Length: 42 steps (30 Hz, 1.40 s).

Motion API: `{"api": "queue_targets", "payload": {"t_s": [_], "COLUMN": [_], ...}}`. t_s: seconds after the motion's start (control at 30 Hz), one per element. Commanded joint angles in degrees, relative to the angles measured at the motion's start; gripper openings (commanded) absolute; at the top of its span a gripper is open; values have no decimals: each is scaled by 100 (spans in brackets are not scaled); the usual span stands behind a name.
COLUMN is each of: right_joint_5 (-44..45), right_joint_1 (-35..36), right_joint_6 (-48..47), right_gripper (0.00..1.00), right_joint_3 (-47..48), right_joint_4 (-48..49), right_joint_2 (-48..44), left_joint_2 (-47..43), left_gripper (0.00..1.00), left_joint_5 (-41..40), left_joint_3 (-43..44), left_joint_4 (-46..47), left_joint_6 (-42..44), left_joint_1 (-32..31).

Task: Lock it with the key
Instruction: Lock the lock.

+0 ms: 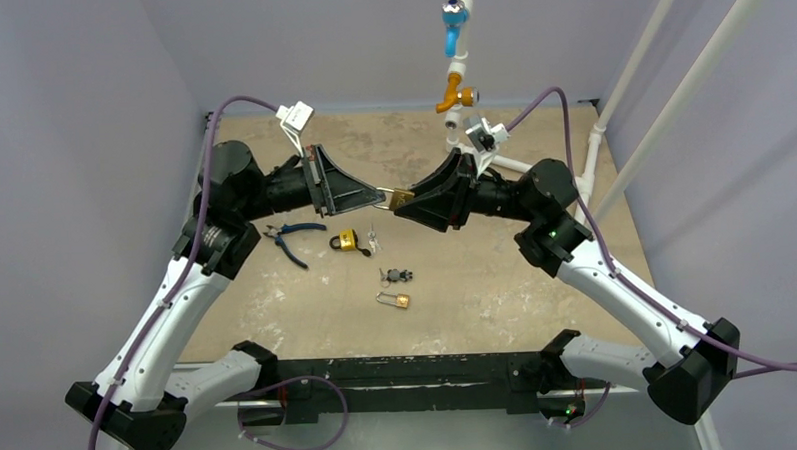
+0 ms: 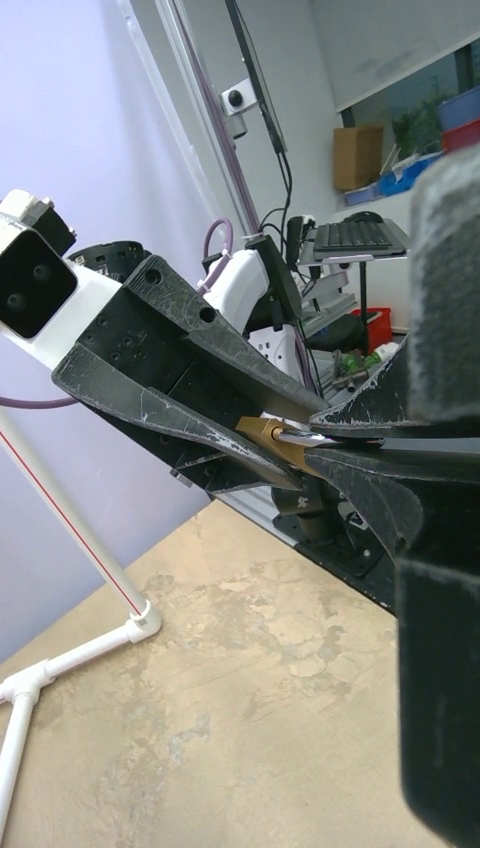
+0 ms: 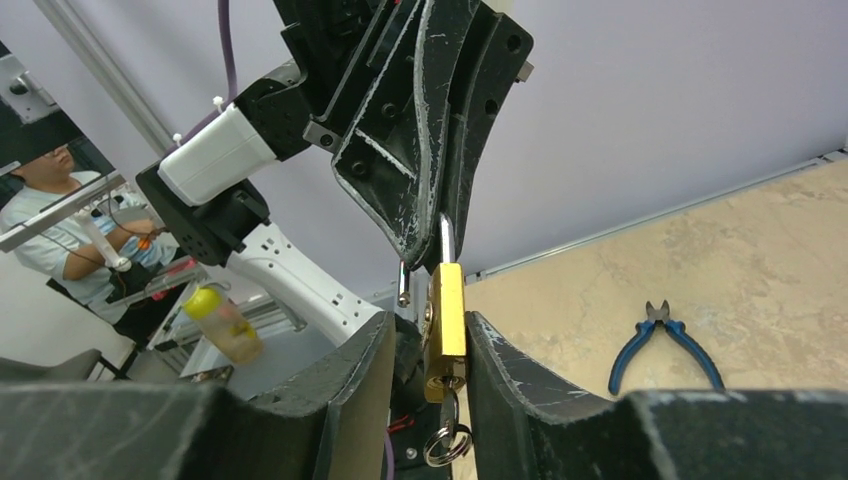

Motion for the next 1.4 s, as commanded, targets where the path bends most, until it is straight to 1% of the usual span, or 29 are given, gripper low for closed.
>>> {"api": "queue_targets", "payload": {"t_s": [0.0,0.07,0.2,0.23,0.27,0.3,0.33,0.37,0.5,0.53,0.63,0.8,1.03,1.17,1.37], "right_joint_5": [107,138,238,240,237,198,156,89,-174,-202,-425,-620,-994,-1103,-1167], "right_joint_1": [-17,-17,-17,-18,-17,-16,-16,-16,-16,-16,-16,-8,-8,-1,8], "right_joint_6": [215,268,291,310,348,384,411,446,540,553,591,582,701,730,789], "right_gripper": [29,23,5,1,0,0,0,0,0,0,0,0,0,0,0], "right_joint_3": [-12,-31,28,37,46,47,47,43,-9,-23,-32,-33,87,148,144], "right_joint_4": [481,505,351,336,332,326,316,319,344,357,377,347,337,298,348], "right_joint_2": [-180,-198,-225,-239,-246,-253,-261,-255,-239,-238,-207,-82,95,152,164], "left_joint_2": [36,44,43,46,40,45,42,30,-124,-163,-263,-427,-629,-633,-522], "left_gripper": [0,0,0,0,0,0,3,9,28,30,33,34,37,38,35], "left_joint_5": [60,76,149,186,218,248,282,301,135,104,53,71,17,96,76], "left_joint_3": [297,306,289,289,293,308,341,388,507,535,593,665,761,794,834], "left_joint_4": [279,273,250,193,104,-25,-218,-421,-1251,-1425,-1743,-1954,-2178,-2171,-2283], "left_joint_6": [-21,-1,108,178,279,413,574,756,1518,1666,1948,2334,3307,3500,3639], "left_joint_1": [34,27,35,29,28,31,34,32,33,33,33,33,38,33,34]}}
